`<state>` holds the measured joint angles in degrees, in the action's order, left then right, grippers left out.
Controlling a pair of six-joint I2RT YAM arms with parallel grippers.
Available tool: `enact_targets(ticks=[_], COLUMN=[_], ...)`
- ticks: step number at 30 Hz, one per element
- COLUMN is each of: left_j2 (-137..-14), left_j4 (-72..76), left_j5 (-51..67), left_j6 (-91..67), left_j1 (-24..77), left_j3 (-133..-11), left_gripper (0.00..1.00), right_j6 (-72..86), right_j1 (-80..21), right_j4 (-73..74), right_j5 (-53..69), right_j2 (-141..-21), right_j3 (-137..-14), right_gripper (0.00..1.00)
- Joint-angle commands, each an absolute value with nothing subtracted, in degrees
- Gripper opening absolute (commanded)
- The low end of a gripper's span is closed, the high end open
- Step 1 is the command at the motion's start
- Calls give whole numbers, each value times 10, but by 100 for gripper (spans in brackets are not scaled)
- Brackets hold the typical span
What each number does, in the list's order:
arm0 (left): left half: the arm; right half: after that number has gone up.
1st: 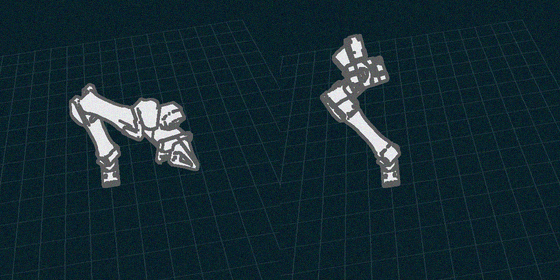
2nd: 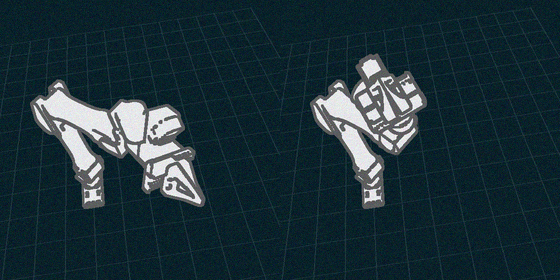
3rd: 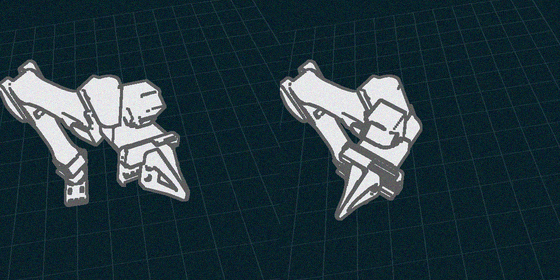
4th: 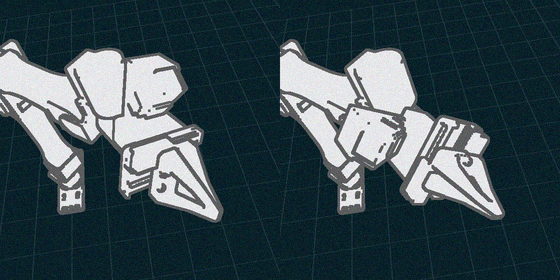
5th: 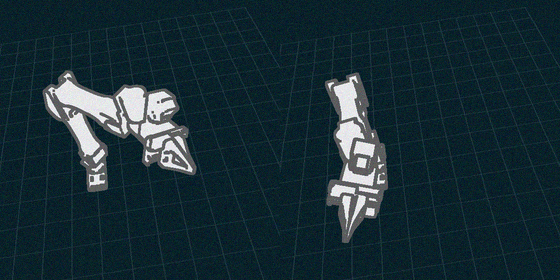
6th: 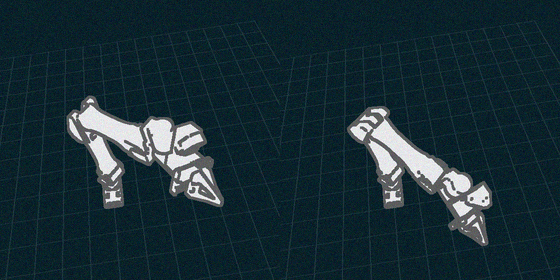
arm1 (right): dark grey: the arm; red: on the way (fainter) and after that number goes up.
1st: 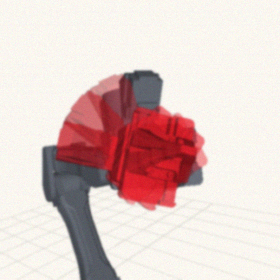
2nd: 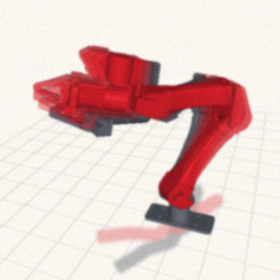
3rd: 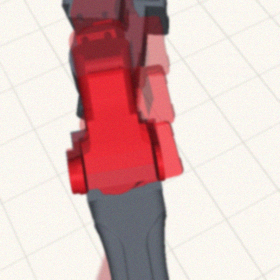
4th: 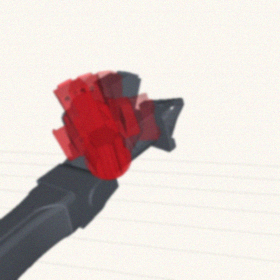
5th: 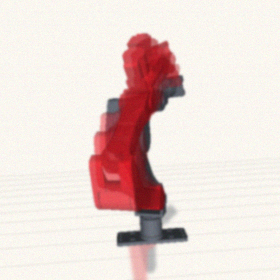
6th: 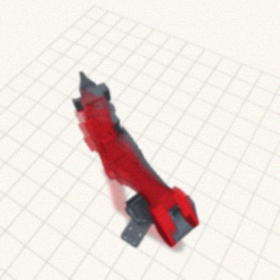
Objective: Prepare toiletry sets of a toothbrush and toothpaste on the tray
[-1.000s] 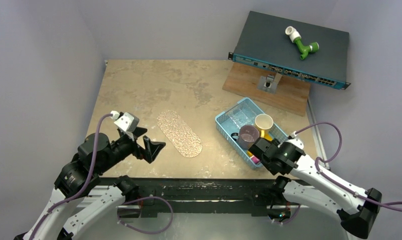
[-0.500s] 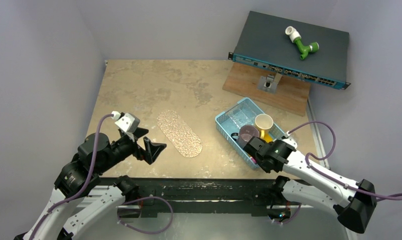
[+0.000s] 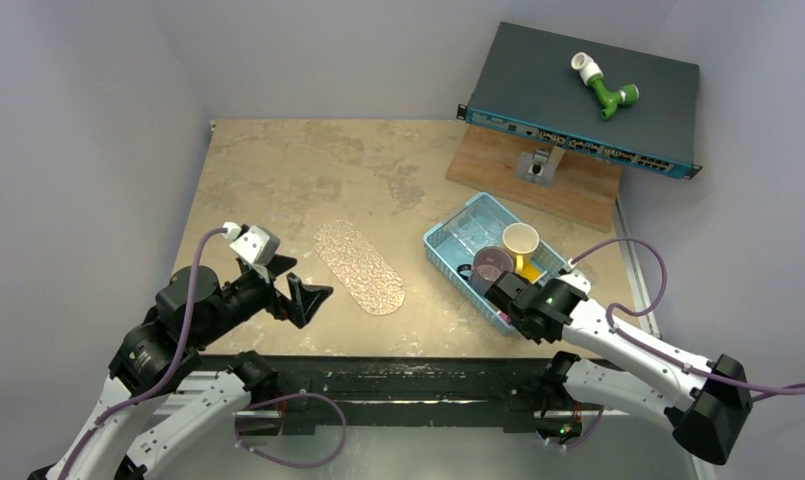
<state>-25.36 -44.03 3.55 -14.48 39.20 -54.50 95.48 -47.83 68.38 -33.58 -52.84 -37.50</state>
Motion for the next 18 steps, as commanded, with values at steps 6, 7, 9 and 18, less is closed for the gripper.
enact_targets(ticks=[6, 7, 9, 18], left_j2=[-259, -260, -261, -256], left_j4=[-434, -433, -435, -436], left_j5=[2, 2, -9, -37], left_j6=[-149, -149, -148, -141], left_j1=[395, 394, 394, 394], left_j3=[-542, -542, -541, -539], left_gripper=[100, 100, 100, 100], right_j6=[838, 826, 801, 634], right_j1=[-482, -482, -482, -482], right_j4=[558, 551, 539, 430], right_j5=[-346, -351, -360, -365], right_j2=[-572, -577, -587, -633], right_j3=[-407, -411, -419, -445], right_gripper=[0, 0, 0, 0])
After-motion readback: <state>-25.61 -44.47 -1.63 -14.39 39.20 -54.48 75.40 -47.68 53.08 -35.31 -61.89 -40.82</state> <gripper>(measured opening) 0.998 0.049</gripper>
